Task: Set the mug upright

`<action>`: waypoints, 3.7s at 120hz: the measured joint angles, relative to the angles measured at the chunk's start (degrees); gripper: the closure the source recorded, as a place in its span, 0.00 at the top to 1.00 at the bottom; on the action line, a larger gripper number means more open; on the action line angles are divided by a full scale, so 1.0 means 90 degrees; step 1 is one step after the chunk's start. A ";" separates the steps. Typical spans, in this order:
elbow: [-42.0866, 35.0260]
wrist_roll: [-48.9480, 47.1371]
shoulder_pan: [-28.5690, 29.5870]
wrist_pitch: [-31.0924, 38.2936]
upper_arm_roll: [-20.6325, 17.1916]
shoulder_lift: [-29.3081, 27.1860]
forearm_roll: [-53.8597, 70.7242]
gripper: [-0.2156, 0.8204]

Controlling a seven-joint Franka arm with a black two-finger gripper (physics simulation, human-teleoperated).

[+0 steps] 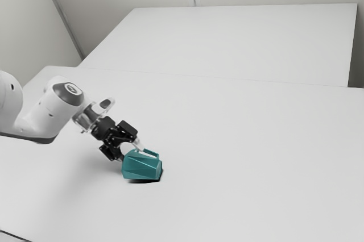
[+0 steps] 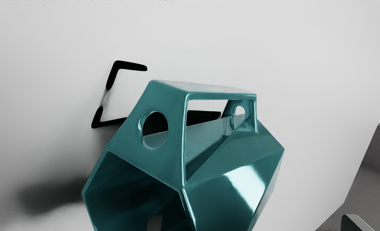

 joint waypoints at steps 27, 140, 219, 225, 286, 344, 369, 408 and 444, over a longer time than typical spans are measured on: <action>-0.0004 0.0147 0.0001 0.0068 -0.0002 0.0036 -0.0112 0.62; 0.0232 -0.0174 -0.0679 0.0502 -0.0482 -0.0771 0.1333 0.04; 0.1091 -0.0404 -0.0315 0.2523 -0.0922 -0.0260 0.3844 0.03; 0.1084 -0.0408 -0.0461 0.2687 -0.0977 -0.0246 0.3822 0.03; 0.0499 -0.0325 -0.0573 0.4199 -0.1104 -0.0155 0.3957 0.03; 0.0424 -0.0293 -0.0670 0.4554 -0.1124 0.0030 0.3899 0.03; 0.0424 -0.0290 -0.0676 0.4604 -0.1123 0.0091 0.3893 0.03; 0.0424 -0.0304 -0.0674 0.4621 -0.1205 0.0158 0.3882 0.15; 0.0424 -0.0294 -0.0671 0.4526 -0.1223 -0.0040 0.3877 0.63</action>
